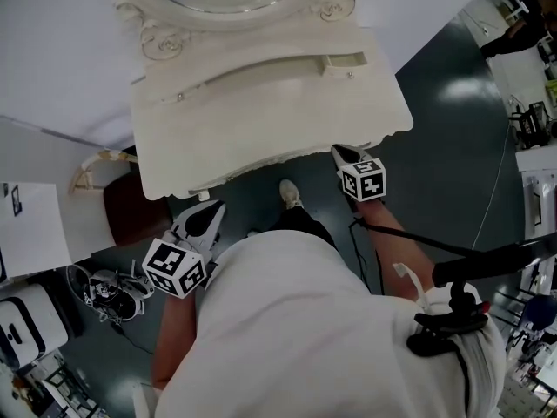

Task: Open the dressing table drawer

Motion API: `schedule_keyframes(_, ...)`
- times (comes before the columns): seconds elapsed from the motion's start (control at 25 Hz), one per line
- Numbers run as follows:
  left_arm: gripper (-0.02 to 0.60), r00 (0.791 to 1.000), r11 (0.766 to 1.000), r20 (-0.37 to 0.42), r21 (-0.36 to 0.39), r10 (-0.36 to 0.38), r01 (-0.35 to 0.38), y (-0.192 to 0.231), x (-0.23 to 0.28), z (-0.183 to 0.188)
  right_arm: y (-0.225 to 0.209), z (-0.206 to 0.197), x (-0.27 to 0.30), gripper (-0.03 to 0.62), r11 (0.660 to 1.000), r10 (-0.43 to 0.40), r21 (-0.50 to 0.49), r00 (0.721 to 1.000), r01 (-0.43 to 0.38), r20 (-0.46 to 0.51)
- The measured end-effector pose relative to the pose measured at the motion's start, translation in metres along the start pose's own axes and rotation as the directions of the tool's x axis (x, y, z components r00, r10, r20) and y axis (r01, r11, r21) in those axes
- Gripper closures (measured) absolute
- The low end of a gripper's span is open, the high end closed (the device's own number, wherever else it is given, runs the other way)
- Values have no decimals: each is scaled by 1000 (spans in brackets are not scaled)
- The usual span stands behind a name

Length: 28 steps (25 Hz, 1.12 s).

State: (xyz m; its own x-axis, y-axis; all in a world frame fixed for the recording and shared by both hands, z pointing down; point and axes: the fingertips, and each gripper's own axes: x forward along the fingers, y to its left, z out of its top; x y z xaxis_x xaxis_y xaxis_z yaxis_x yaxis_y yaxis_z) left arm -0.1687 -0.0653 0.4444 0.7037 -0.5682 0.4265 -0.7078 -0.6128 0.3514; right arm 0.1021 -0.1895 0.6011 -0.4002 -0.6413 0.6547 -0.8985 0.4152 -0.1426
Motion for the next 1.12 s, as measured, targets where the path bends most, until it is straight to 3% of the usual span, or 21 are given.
schedule_keyframes(0.52, 581, 1000, 1000, 10, -21, 2, -2, -12, -50, -50, 116, 2, -49, 595, 986, 132, -114, 990, -125, 58)
schedule_keyframes(1.12, 580, 1000, 999, 20, -36, 15, -15, -15, -72, -73, 181, 4, -63, 595, 953, 219, -227, 974, -200, 59)
